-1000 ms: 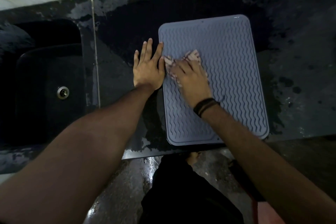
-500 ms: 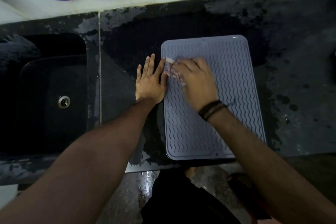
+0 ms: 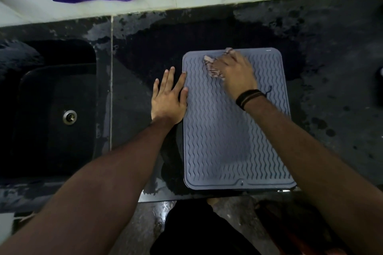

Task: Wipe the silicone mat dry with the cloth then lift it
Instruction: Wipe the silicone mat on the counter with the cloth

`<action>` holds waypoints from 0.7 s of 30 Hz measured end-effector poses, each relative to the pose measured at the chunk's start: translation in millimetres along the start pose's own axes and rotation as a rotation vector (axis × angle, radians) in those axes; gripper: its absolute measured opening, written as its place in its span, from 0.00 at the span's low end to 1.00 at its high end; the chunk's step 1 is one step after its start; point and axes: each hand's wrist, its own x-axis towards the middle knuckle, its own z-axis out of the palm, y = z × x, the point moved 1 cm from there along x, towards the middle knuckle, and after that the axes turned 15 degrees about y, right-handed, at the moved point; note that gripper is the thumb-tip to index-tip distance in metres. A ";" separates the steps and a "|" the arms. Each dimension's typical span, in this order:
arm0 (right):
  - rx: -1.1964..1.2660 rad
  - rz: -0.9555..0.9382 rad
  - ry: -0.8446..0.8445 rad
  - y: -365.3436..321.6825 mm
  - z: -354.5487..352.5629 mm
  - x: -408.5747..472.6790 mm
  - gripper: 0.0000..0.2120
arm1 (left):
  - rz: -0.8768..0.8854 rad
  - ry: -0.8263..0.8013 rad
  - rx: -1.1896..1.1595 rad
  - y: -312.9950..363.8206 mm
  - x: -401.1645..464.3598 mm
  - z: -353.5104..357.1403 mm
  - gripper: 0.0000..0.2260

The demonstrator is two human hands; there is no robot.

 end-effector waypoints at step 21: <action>-0.048 -0.045 -0.092 27.7 -9.2 20.9 0.23 | -0.012 -0.026 0.009 0.3 2.3 -3.7 0.24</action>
